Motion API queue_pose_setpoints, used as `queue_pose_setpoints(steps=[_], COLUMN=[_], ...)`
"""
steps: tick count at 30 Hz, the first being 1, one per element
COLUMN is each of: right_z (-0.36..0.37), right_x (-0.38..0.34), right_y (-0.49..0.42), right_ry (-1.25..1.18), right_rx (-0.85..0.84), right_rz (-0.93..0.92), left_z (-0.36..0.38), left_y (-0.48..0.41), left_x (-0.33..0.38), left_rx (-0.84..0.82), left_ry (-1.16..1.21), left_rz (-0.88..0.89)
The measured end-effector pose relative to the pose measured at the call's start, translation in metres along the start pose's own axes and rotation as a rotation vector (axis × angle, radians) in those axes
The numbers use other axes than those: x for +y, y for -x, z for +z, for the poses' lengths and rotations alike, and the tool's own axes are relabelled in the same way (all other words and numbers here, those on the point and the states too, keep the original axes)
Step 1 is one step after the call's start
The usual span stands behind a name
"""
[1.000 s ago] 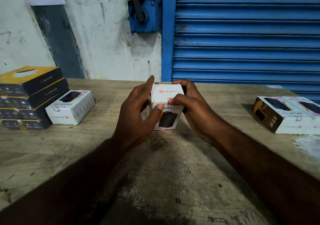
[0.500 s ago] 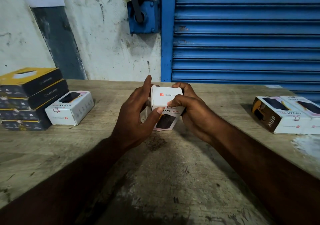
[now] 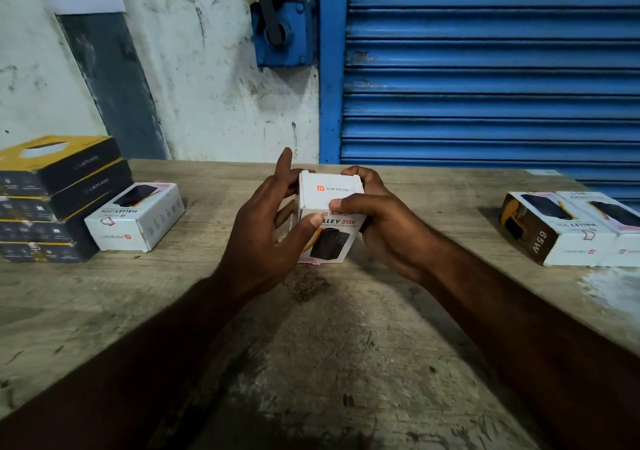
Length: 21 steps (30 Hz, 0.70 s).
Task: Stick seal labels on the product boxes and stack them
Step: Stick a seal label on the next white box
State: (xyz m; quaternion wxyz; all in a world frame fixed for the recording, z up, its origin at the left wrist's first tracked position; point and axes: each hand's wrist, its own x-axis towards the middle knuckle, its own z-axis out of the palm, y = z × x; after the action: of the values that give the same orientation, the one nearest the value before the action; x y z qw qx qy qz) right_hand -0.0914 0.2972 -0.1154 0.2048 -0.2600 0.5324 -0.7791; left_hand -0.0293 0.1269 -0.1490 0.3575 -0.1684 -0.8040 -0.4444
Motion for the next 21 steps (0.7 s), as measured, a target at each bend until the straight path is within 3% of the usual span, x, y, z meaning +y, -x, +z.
queue_pose_setpoints(steps=[21], right_z=[-0.0038], right_x=[0.0038], right_y=[-0.0038], right_ry=[0.208], right_rx=[0.053], right_rz=[-0.034], left_z=[-0.0003], left_y=[-0.0006], left_x=[0.0018], left_rx=[-0.025], left_ry=[0.032], left_rz=[-0.050])
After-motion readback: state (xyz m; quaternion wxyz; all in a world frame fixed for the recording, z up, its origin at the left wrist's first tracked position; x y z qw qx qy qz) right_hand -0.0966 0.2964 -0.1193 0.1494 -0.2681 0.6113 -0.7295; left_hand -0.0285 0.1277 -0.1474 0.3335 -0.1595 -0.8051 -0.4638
